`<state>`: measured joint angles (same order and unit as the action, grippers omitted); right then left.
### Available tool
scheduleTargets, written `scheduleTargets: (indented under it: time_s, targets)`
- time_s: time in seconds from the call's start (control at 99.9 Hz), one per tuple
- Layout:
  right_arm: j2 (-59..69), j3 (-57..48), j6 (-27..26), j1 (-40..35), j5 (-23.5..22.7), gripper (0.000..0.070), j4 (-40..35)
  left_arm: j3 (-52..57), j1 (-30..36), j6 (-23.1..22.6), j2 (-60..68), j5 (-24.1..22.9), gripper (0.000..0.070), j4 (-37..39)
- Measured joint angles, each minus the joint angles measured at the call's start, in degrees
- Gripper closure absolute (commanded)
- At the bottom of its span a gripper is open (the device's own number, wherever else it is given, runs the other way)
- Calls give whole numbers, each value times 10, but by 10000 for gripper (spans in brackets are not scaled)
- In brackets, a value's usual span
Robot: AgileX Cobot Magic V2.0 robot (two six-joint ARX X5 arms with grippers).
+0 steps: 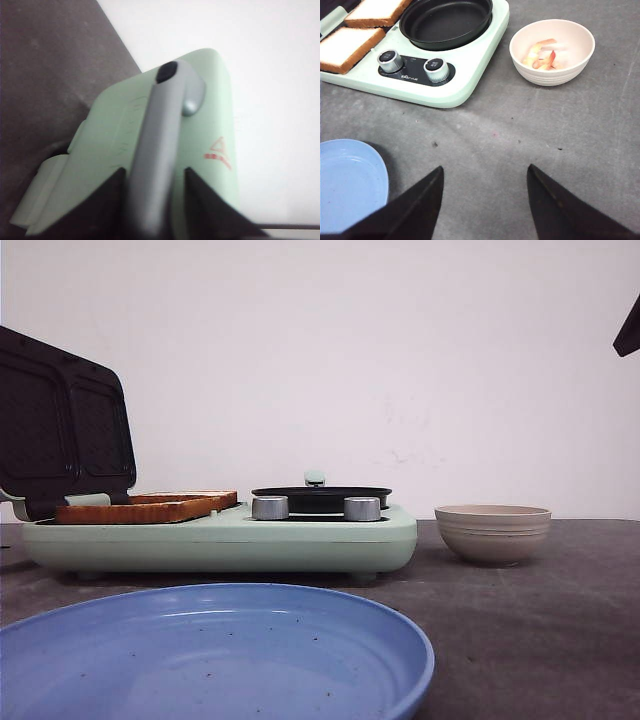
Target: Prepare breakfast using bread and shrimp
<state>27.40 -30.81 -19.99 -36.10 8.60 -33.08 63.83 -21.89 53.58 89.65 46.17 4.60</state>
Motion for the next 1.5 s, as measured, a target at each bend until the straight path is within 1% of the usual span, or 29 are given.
scheduleTargets:
  time_s: [0.13,0.52,0.731,1.011,1.211,1.341,1.501]
  targets:
    - [0,0,0,0,0,383,0,0,0,15,0,0,687,-1]
    - [0,0,-4,0,0,383,0,0,14,11,-1,1,688,4]
    - [0,0,-9,0,0,383,0,5,48,-6,-5,0,688,11]
    - [0,0,-11,0,0,383,0,6,115,-34,-7,0,688,14]
    - [0,0,-12,0,-10,383,0,6,166,-74,-7,-19,688,-5]
    - [0,0,-13,0,-10,383,-1,11,200,-113,-7,-55,688,-35]
    - [0,0,-13,0,-10,383,-3,16,246,-180,-8,-115,688,-81]
